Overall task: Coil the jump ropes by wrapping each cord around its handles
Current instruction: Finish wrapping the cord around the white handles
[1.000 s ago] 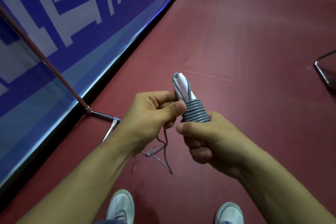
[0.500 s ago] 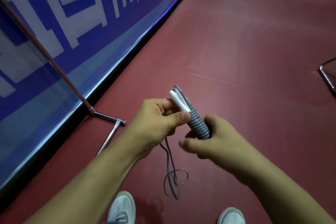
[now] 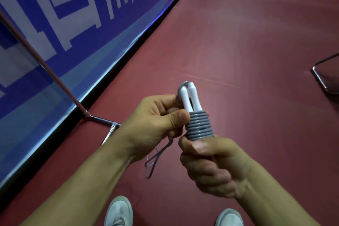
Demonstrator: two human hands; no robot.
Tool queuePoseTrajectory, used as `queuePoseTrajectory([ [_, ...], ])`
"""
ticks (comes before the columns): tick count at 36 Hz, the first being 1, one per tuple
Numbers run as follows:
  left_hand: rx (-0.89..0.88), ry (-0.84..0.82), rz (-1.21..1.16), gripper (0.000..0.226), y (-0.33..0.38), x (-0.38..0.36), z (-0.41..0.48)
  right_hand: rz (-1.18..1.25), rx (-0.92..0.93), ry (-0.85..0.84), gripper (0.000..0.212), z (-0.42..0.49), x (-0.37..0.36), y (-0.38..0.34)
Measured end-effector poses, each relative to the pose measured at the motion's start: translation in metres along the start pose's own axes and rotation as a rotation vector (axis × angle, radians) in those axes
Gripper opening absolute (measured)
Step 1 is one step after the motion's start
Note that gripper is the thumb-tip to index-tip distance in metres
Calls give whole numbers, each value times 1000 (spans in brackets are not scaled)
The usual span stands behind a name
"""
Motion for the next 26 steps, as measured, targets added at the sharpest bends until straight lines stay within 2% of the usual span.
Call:
queuePoseTrajectory([
  [3,28,153,27,23,-7,15,0,-417,234,554,10,-10,41,-33],
  [5,46,236,118,3,-8,22,-2,-704,426,830,23,-25,47,-59],
  [8,45,329,223,21,-9,25,-4,-1091,618,1066,38,-33,29,-72],
  [10,31,333,253,17,-7,23,-6,-1208,633,1126,39,-29,25,-69],
  [12,44,269,203,7,-11,19,-6,-1203,633,1124,35,-28,28,-71],
  [16,97,62,-77,44,-19,7,-4,-920,592,813,36,-19,29,-71],
  [18,127,-15,-151,47,-18,-1,-4,-835,565,730,38,-17,26,-66],
  [21,159,-22,-152,49,-18,-3,-4,-848,619,809,27,-26,28,-69],
  [24,153,-28,-111,46,-17,-4,-5,-1026,733,979,43,-44,24,-80],
  [26,136,-3,-67,44,-15,0,-5,-1094,811,993,50,-49,18,-82],
])
Point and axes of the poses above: each hand's wrist, its own z-axis towards the middle knuckle, its own x-axis out of the back of the hand, y = z × x, the point moved 10 cm from there along z, towards the middle knuckle, and after that the axes turned 10 degrees about z, right-handed, at the moved point
